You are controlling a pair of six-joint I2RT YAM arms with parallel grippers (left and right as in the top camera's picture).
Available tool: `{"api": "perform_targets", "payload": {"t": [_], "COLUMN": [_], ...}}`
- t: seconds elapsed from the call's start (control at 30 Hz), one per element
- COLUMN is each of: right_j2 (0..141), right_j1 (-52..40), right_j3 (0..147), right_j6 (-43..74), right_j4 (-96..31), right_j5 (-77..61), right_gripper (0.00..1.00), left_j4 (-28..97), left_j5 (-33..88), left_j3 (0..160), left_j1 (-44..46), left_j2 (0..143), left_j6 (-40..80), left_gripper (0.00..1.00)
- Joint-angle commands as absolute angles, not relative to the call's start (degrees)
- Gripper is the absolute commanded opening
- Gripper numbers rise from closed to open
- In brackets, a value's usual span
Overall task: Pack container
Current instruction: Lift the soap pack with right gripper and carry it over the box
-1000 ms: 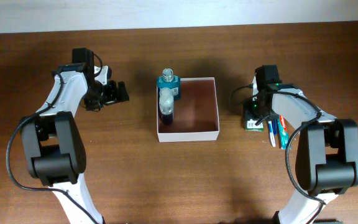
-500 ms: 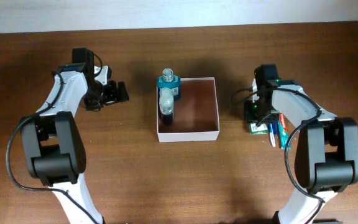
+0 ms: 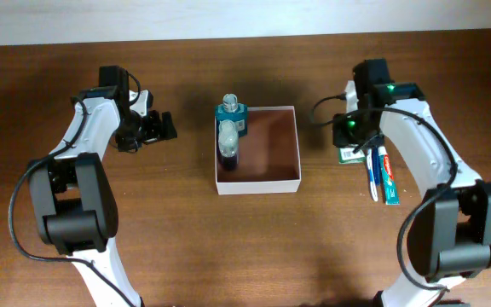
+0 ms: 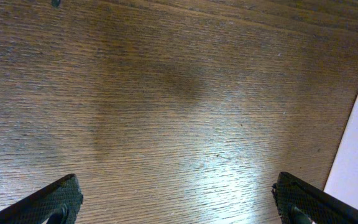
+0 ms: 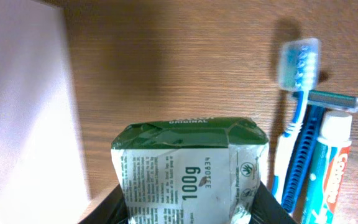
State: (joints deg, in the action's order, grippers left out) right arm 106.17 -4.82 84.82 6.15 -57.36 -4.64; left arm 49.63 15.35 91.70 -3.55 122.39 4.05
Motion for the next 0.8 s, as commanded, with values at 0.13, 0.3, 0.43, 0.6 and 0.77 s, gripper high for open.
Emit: {"api": "perform_targets", "payload": {"t": [0.13,0.3,0.43,0.6,0.77], "right_j2": [102.4,102.2,102.5,102.7,102.7], "right_j1": [-11.8,-15.8,-19.4,-23.2,-25.4], "right_j3": [91.4,92.6,92.6,92.5,92.1], "right_j6": [13.0,18.5,21.6,24.1,27.2], "right_j4": [-60.9,-59.7,-57.1,-54.4,-51.9], "right_j5": [-6.1,-7.1,-7.0,-6.9,-6.9], "right_gripper": [0.33,0.33,0.33,0.33,0.33], "left_j4": [49.5,49.5,49.5,49.5,49.5], "left_j5": [15.2,15.2,15.2,15.2,15.2], "left_j3": [91.5,91.5,91.5,91.5,91.5], "left_j1": [-3.7,-3.6,-3.6,-3.6,-3.6], "left_j2": [122.1,122.1,122.1,122.1,122.1], "left_j6": [3.4,3.4,3.4,3.4,3.4], "left_gripper": [0.99,0.99,0.99,0.99,0.99]}}
